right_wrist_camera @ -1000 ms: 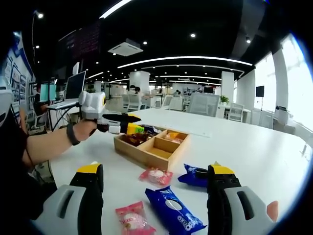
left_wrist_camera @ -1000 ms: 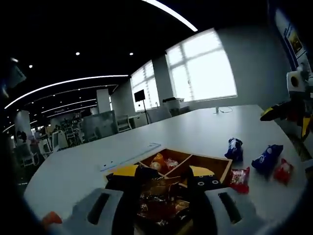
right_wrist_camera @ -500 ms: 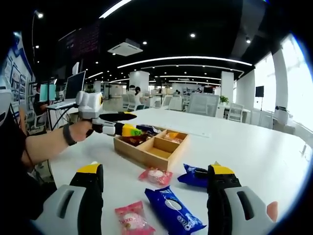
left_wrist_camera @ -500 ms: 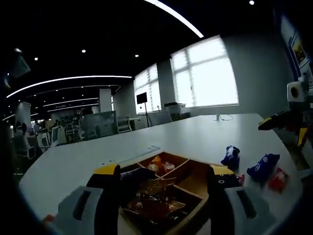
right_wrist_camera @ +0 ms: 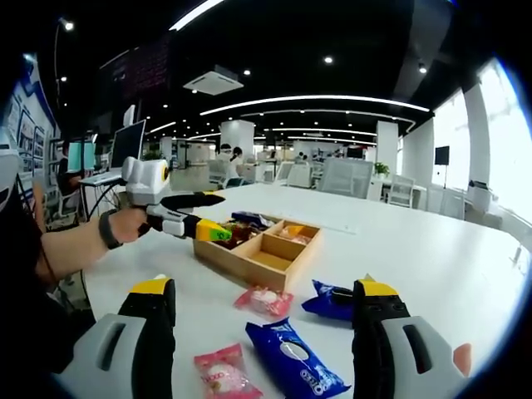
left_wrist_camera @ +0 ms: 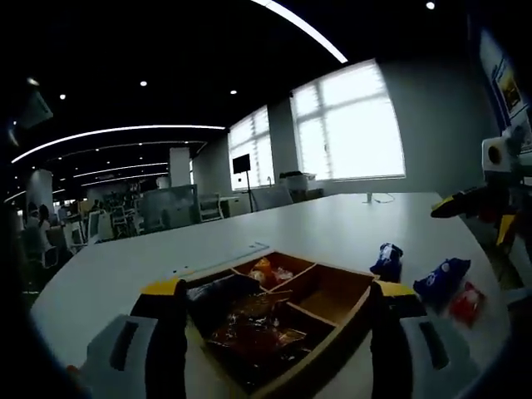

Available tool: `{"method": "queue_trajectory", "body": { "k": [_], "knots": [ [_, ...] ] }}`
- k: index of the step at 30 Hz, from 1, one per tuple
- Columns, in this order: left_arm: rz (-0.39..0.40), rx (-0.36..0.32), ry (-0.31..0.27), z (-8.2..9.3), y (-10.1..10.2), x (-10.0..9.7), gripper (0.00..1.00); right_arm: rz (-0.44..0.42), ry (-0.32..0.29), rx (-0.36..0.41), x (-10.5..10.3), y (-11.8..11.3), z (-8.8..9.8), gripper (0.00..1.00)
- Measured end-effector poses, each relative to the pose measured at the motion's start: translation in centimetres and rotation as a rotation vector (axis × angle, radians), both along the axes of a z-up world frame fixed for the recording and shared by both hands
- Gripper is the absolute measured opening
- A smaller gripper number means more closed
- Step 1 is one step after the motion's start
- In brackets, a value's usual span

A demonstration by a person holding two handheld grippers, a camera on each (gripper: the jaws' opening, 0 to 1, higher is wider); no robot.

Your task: Pick up the scattered marshmallows, QQ candies, Oreo cookies, and mixed nuts on the table and sort them into separate containers

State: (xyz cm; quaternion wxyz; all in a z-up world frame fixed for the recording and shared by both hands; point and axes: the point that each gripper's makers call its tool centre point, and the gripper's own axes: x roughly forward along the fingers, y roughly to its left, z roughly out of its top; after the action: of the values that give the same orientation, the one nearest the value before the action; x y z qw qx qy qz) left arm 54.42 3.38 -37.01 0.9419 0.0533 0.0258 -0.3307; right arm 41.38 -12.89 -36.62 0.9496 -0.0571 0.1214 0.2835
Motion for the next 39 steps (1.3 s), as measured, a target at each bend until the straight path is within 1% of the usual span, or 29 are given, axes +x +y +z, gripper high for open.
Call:
{"method": "queue_trajectory", "body": {
  "k": [5, 8, 11, 14, 16, 23, 28, 33, 39],
  "knots": [
    [-0.004, -0.015, 0.003, 0.4, 0.3, -0.6, 0.97, 0.001, -0.003, -0.001, 0.1, 0.0, 0.2, 0.83],
    [-0.016, -0.011, 0.015, 0.3, 0.4, -1.2, 0.97, 0.001, -0.002, 0.001, 0.2, 0.0, 0.2, 0.83],
    [-0.014, -0.008, 0.012, 0.5, 0.7, -1.6, 0.97, 0.001, -0.002, -0.002, 0.3, 0.0, 0.1, 0.83],
    [-0.005, 0.01, 0.019, 0.3, 1.3, -2.1, 0.97, 0.003, 0.003, -0.001, 0.5, 0.0, 0.0, 0.83],
    [-0.003, 0.011, 0.022, 0.3, 1.6, -2.5, 0.97, 0.008, 0.008, -0.004, 0.6, 0.2, -0.2, 0.83],
    [0.008, -0.004, 0.036, 0.3, 3.3, -3.9, 0.97, 0.026, 0.015, -0.004, 0.9, 0.9, -0.3, 0.83],
    [0.022, -0.026, 0.028, 0.8, 4.3, -4.7, 0.97, 0.036, 0.016, -0.003, 0.9, 1.2, -0.3, 0.83],
    [0.022, -0.009, 0.04, 0.1, 4.6, -5.5, 0.97, 0.027, 0.015, 0.0, 0.9, 1.0, -0.3, 0.83],
    [0.027, -0.006, 0.053, -0.4, 5.3, -6.8, 0.97, 0.02, 0.021, 0.004, 0.8, 0.7, -0.6, 0.83]
  ]
}}
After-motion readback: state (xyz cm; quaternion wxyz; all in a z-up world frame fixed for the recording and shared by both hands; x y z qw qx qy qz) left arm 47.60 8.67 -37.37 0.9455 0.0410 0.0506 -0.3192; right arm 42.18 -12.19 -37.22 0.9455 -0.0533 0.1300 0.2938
